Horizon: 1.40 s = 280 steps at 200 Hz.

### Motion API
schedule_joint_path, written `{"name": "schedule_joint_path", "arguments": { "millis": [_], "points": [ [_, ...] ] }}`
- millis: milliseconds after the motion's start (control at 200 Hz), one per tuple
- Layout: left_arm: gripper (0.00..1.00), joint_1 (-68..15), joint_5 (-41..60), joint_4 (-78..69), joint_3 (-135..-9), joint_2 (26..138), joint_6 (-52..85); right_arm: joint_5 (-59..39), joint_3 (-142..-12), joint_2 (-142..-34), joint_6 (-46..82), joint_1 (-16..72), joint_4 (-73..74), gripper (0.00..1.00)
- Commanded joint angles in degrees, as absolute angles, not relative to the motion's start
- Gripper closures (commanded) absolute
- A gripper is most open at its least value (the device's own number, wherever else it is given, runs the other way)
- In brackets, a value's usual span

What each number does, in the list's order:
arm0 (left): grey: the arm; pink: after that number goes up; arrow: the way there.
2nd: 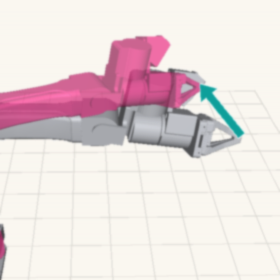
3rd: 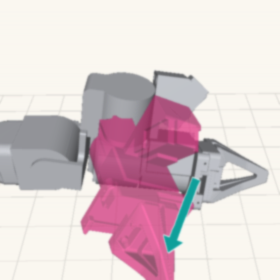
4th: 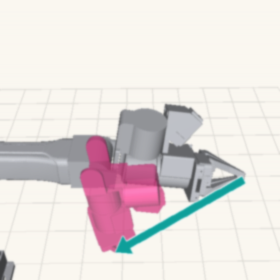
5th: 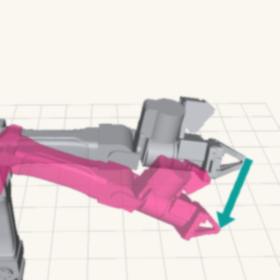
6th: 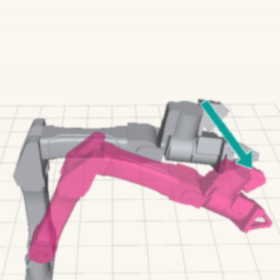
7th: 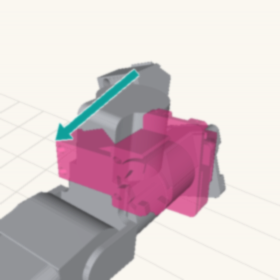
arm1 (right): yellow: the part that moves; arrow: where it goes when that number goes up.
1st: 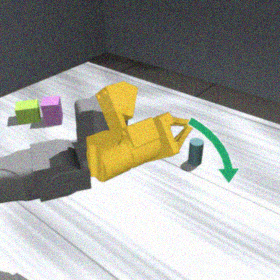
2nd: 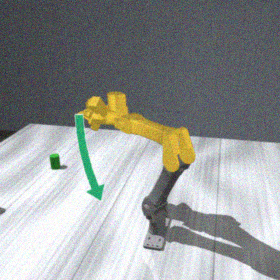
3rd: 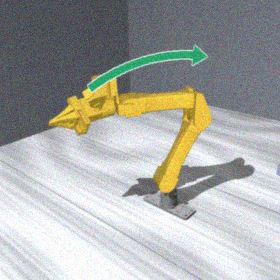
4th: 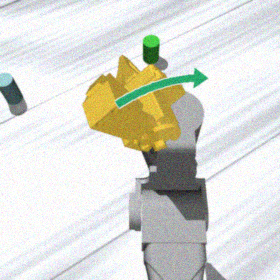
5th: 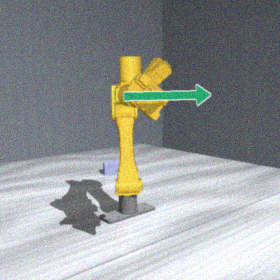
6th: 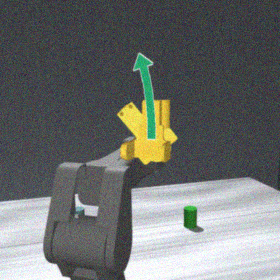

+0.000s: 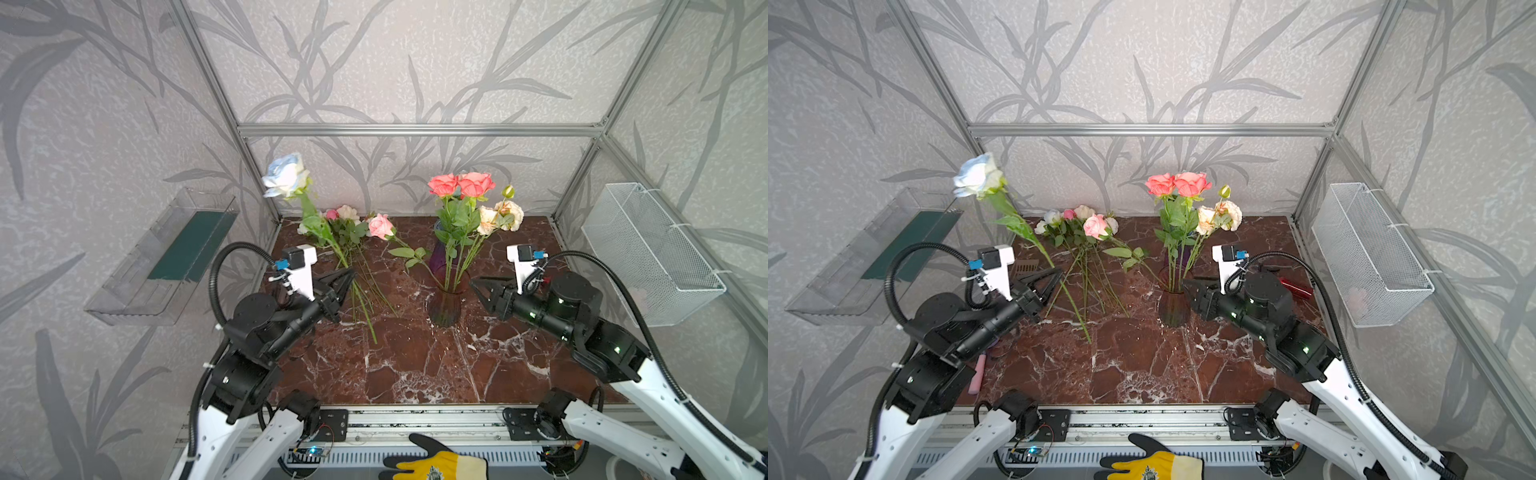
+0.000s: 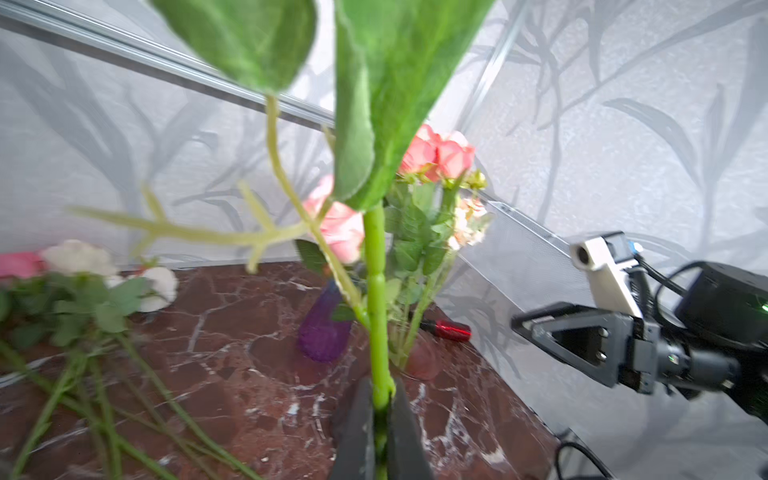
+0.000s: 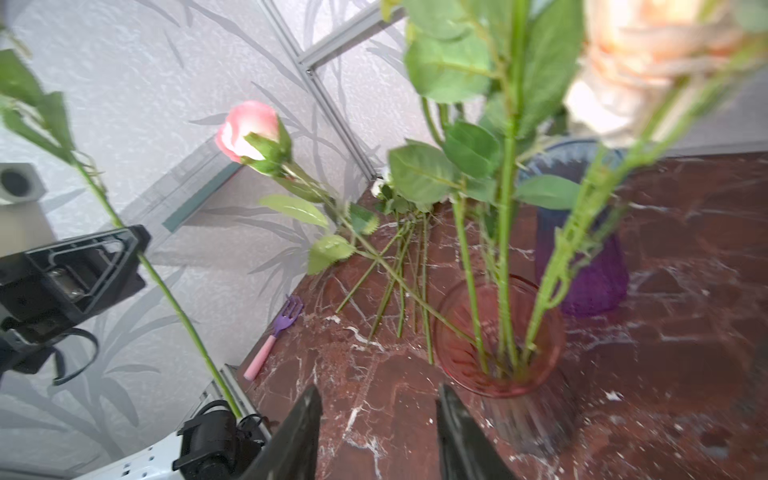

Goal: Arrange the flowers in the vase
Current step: 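Lift the white rose upright with left gripper while right gripper approaches, then grasp the white rose stem with right gripper beside the left gripper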

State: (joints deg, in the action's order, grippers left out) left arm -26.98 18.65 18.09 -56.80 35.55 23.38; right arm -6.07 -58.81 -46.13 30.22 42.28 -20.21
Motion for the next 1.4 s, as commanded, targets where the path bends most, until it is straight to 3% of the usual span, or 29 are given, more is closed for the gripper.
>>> {"name": "schedule_joint_path", "arguments": {
  "millis": [0, 325, 755, 795, 940, 1045, 1090, 1234, 1394],
  "points": [
    [1.0, -36.08, 13.95, 19.13, -61.31, 41.07, 18.37, -7.13, -63.91, -48.83, 27.78, 46.23, -15.49, 0.53],
    [1.0, -51.05, 7.71, 15.56, -67.24, 52.95, 15.83, -6.12, -71.52, -54.85, 24.9, 53.78, -13.36, 0.52],
    [1.0, -54.14, 8.26, 11.68, -68.11, 56.34, 15.82, -7.38, -73.28, -61.8, 27.83, 54.03, -8.63, 0.52],
    [1.0, -54.21, 7.99, 11.65, -68.12, 56.25, 15.75, -6.94, -73.63, -62.25, 28.25, 53.99, -8.45, 0.55],
    [1.0, -54.25, 8.24, 11.86, -68.29, 55.89, 15.21, -6.75, -74.05, -63.26, 28.83, 53.98, -7.87, 0.81],
    [1.0, -54.23, 7.71, 12.13, -68.21, 55.7, 15.07, -7.59, -73.75, -63.4, 29.5, 54.03, -6.89, 0.92],
    [0.94, -54.23, 7.07, 12.01, -67.97, 55.52, 15.37, -7.82, -73.74, -63.26, 29.79, 53.99, -6.76, 0.94],
    [0.48, -54.19, 4.71, 9.8, -65.7, 53.55, 16.69, -5.33, -74.12, -62.28, 28.16, 54.05, -7.68, 0.95],
    [0.37, -54.23, -0.98, 11.47, -62.71, 47.23, 15.51, 4.38, -77.76, -59.77, 18.18, 53.96, -14.53, 0.95]
  ]
}}
